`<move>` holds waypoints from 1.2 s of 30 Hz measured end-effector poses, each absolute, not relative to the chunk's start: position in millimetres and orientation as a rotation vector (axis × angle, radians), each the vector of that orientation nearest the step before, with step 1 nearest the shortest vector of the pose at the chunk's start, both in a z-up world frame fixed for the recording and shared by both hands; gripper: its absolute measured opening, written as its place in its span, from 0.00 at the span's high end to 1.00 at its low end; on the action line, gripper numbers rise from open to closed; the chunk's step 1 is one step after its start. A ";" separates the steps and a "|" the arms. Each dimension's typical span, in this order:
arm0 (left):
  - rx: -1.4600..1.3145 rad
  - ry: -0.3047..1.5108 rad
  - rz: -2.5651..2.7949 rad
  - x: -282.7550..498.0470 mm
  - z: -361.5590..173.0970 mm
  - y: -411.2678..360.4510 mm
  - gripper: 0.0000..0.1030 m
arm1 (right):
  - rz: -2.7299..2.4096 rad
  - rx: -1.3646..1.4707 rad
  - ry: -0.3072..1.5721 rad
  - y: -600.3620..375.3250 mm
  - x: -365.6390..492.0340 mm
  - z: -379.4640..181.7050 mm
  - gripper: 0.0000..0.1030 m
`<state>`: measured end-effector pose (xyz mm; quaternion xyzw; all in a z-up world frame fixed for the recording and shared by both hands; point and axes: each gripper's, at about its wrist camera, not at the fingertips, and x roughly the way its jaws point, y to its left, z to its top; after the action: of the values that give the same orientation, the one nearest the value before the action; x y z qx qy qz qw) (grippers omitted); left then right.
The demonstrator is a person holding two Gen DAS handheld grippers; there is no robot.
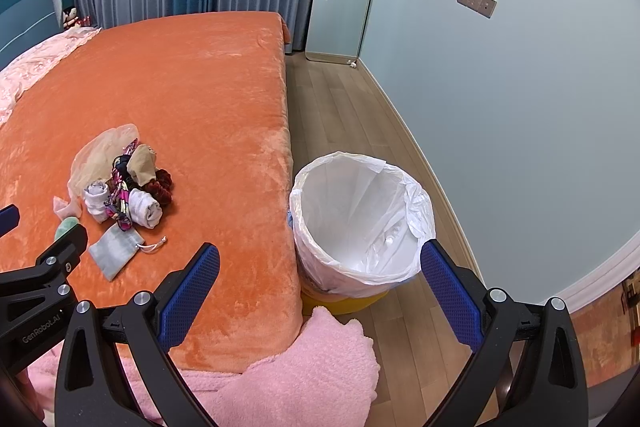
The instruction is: Collect trash
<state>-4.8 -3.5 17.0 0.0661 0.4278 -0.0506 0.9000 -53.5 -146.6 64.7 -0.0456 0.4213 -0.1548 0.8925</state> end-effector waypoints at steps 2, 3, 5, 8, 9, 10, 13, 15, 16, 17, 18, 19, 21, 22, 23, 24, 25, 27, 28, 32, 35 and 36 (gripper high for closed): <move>0.136 0.885 -0.106 -5.0 17.0 -3.2 0.12 | -0.321 -0.094 0.873 -146.8 -53.2 65.2 0.07; 0.137 0.884 -0.105 -4.4 17.9 -3.9 0.12 | -0.322 -0.092 0.873 -146.6 -53.7 64.7 0.07; 0.136 0.883 -0.105 -4.8 17.5 -3.4 0.12 | -0.322 -0.092 0.873 -146.4 -53.2 65.3 0.07; 0.134 0.882 -0.101 -6.0 17.8 -2.8 0.12 | -0.322 -0.093 0.872 -145.3 -53.7 65.4 0.07; 0.133 0.881 -0.101 -6.2 18.0 -2.6 0.12 | -0.323 -0.094 0.872 -145.4 -53.5 65.5 0.07; 0.132 0.881 -0.101 -6.0 18.4 -2.8 0.12 | -0.322 -0.093 0.872 -145.7 -53.6 65.5 0.07; 0.130 0.879 -0.101 -6.0 19.1 -2.9 0.12 | -0.321 -0.093 0.871 -146.0 -53.5 65.5 0.07; 0.133 0.879 -0.101 -6.6 18.2 -2.4 0.12 | -0.322 -0.094 0.870 -145.3 -53.3 65.9 0.07; 0.133 0.879 -0.101 -6.0 19.1 -2.9 0.12 | -0.322 -0.093 0.871 -145.3 -53.5 65.8 0.07; 0.132 0.880 -0.101 -6.6 18.3 -2.2 0.12 | -0.322 -0.093 0.870 -145.3 -52.8 66.0 0.07; 0.131 0.880 -0.101 -6.8 18.2 -2.1 0.12 | -0.321 -0.094 0.870 -145.3 -53.4 65.9 0.07; 0.130 0.879 -0.101 -6.0 18.9 -2.7 0.12 | -0.320 -0.095 0.870 -145.3 -53.6 65.8 0.07; 0.129 0.880 -0.102 -7.1 18.5 -1.6 0.12 | -0.322 -0.095 0.870 -145.5 -53.6 65.8 0.07; 0.127 0.880 -0.102 -6.5 19.4 -2.2 0.12 | -0.322 -0.094 0.870 -145.7 -53.4 65.9 0.07; 0.126 0.879 -0.102 -8.1 19.5 -0.8 0.12 | -0.321 -0.092 0.869 -145.8 -53.1 66.1 0.07; 0.126 0.879 -0.102 -8.2 19.4 -0.6 0.12 | -0.322 -0.093 0.869 -145.3 -53.2 66.4 0.07; 0.126 0.879 -0.102 -8.1 19.7 -0.7 0.12 | -0.322 -0.094 0.869 -145.1 -53.4 66.3 0.07; 0.124 0.879 -0.103 -7.8 20.4 -0.8 0.12 | -0.322 -0.094 0.869 -144.8 -52.6 66.9 0.07; 0.124 0.878 -0.103 -8.0 20.9 -0.4 0.12 | -0.322 -0.095 0.869 -144.6 -52.9 66.8 0.07; 0.123 0.878 -0.102 -8.5 20.4 -0.2 0.12 | -0.322 -0.094 0.868 -144.7 -53.3 66.5 0.07; 0.125 0.878 -0.103 -8.8 19.8 0.1 0.12 | -0.323 -0.095 0.868 -144.6 -53.4 66.4 0.07; 0.125 0.877 -0.103 -8.4 20.7 -0.2 0.12 | -0.323 -0.094 0.868 -144.7 -53.2 66.5 0.07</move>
<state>-8.4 -0.2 20.7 0.0603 0.4242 -0.0499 0.9022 -53.2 -144.7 66.5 -0.0454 0.4187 -0.1555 0.8935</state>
